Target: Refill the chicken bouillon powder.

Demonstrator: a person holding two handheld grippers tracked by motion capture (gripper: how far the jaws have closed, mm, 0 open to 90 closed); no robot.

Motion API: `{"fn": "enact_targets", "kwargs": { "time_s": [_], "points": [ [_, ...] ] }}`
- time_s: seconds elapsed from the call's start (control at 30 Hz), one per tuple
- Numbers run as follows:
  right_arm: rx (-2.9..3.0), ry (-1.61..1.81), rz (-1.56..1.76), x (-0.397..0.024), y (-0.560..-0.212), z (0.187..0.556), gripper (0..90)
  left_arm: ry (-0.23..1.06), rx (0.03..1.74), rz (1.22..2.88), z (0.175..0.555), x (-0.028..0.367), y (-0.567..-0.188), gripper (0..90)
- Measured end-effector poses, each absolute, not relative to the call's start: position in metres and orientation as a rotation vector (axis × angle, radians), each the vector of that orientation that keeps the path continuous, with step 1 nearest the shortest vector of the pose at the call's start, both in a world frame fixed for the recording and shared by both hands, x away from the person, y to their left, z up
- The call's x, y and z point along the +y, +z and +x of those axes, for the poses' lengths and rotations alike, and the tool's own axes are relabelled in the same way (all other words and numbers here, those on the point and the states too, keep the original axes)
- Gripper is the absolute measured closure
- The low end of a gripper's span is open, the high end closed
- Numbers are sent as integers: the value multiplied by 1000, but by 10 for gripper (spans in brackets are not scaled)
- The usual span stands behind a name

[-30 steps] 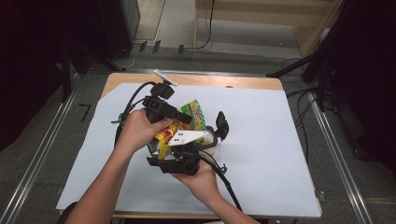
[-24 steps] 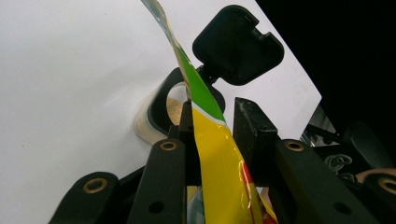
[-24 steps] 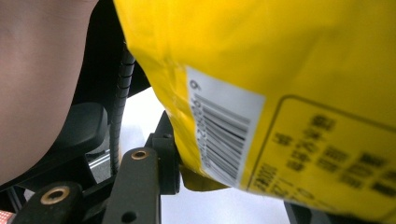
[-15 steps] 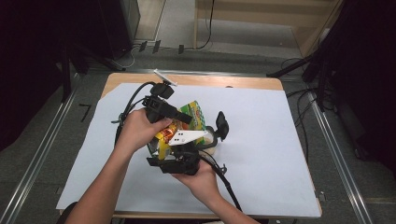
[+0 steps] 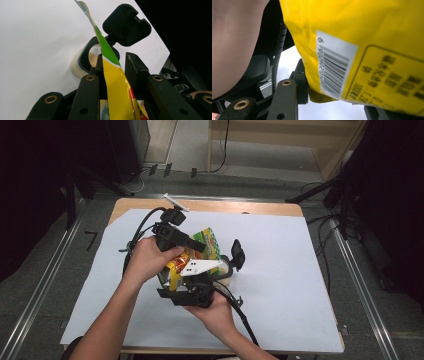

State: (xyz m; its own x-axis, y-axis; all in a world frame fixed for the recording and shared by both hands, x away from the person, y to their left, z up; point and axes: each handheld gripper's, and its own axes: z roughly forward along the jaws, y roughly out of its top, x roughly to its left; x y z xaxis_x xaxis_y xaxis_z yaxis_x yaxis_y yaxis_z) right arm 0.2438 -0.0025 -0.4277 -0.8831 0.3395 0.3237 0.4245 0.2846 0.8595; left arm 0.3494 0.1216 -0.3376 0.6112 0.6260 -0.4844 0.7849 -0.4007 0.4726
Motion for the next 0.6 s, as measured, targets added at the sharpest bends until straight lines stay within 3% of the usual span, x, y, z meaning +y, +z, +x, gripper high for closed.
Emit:
{"fn": "enact_targets", "kwargs": {
  "time_s": [0.6],
  "points": [
    [-2467, -1681, -730, -3, -427, 244, 606, -308, 1106, 2143, 350, 122, -338, 739]
  ]
}}
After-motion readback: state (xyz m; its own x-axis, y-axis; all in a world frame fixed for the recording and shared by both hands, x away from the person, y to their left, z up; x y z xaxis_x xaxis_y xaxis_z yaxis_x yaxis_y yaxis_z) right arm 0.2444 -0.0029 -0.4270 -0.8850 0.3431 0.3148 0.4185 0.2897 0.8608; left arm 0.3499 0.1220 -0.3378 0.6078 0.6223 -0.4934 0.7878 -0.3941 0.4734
